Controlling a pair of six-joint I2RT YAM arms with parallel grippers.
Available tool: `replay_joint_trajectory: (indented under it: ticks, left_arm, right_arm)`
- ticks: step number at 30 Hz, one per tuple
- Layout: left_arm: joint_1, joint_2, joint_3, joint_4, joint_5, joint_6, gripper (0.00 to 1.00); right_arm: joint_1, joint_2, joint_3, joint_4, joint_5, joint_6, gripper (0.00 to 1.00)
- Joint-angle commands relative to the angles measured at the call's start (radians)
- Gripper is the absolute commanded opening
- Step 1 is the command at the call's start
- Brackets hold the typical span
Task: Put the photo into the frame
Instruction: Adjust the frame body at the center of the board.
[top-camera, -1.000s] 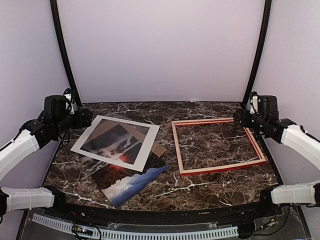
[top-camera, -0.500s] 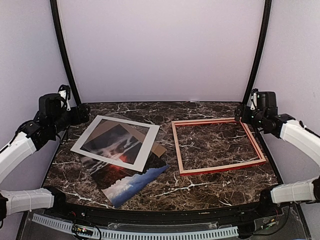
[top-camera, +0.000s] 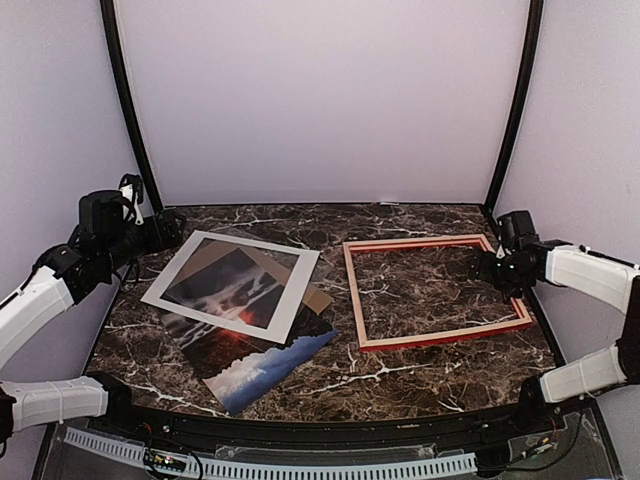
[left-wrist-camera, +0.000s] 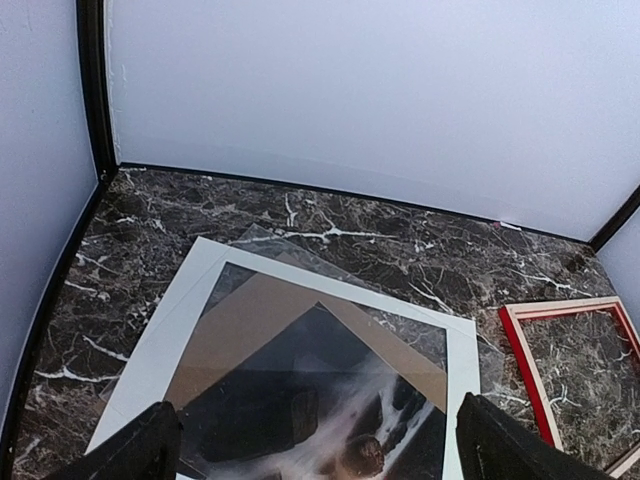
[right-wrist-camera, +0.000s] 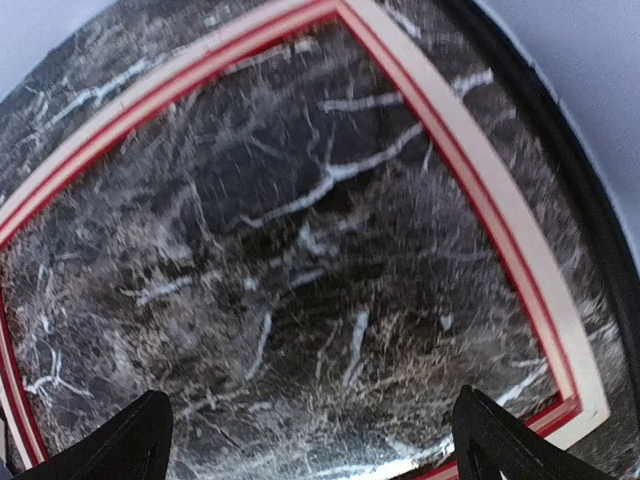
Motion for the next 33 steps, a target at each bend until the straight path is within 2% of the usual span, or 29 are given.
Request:
replay_joint_trajectory:
  ticks: [1,5,11,22,33]
  left_arm:
    - [-0.006,-0.001,-0.043,0.038,0.07,-0.053,0.99]
    - [-0.012,-0.001,-0.057,0.048,0.095,-0.07,0.99]
    - [-0.016,0.002,-0.062,0.058,0.095,-0.078,0.99]
    - [-0.019,0.016,-0.099,0.104,0.101,-0.099,0.99]
    - [-0.024,0.018,-0.112,0.114,0.112,-0.107,0.99]
  right_arm:
    - [-0.033,-0.028,-0.141,0.053,-0.226,0.168,0.99]
    - [-0.03,-0.108,-0.264,0.099,-0.295,0.281,0.97]
    - [-0.022,-0.206,-0.366,0.116,-0.273,0.377,0.95]
    - [0.036,-0.358,-0.305,-0.063,-0.11,0.404,0.93]
    - [0.188,-0.409,-0.338,-0.167,-0.105,0.522,0.94]
